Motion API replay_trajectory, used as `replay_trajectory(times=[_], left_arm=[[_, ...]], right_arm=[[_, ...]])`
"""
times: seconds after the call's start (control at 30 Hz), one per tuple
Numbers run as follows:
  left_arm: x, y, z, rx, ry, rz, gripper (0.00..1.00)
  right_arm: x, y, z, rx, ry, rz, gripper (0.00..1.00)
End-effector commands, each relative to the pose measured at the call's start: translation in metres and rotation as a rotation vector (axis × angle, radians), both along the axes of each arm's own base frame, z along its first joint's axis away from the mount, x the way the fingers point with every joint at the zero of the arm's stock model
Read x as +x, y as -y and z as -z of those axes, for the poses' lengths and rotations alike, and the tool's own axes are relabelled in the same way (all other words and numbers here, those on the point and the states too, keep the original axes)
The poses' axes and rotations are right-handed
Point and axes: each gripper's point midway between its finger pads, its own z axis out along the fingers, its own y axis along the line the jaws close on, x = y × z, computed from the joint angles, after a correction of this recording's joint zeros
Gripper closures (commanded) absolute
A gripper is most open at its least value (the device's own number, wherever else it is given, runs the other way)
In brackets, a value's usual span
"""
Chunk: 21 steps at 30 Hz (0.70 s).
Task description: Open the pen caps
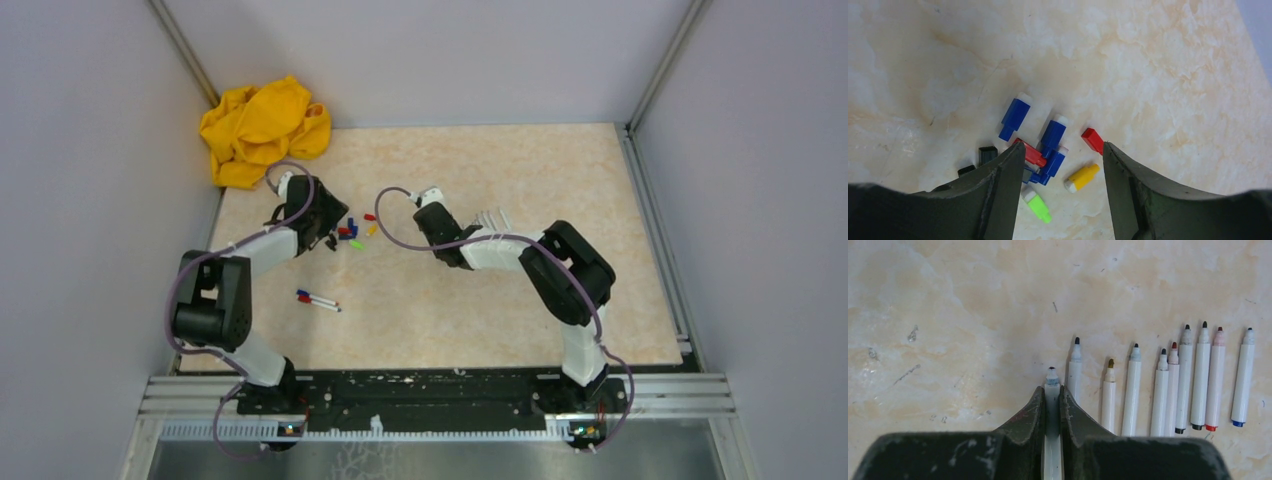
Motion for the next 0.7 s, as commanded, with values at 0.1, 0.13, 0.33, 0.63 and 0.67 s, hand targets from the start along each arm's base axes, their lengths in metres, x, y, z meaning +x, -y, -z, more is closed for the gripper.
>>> replay_trajectory(times=[0.1, 0.13, 0.33, 0.63, 0.67], left_arm=[[-0.005, 0.000, -0.025, -0.005, 0.068, -0.019, 0.34], [-0.005, 0.000, -0.025, -0.006, 0.069, -0.019, 0.34], [-0.008, 0.002, -0.027, -0.013, 0.076, -0.018, 0.34], [-0.010, 0.002, -0.054, -0.021, 0.128, -0.020, 0.33], [-0.011, 0.001, -0.061, -0.021, 0.143, -0.024, 0.32]], right_arm=[[0.019, 0.007, -0.004, -0.037, 0.077, 0.052, 0.84], [0.019, 0.007, -0.004, -0.037, 0.076, 0.052, 0.82], [0.017, 0.008, -0.007, -0.032, 0.080, 0.052, 0.73], [0.021, -0.011, -0.051, 0.068, 0.170, -0.042, 0.72], [0.020, -0.016, -0.059, 0.080, 0.183, -0.064, 0.72]])
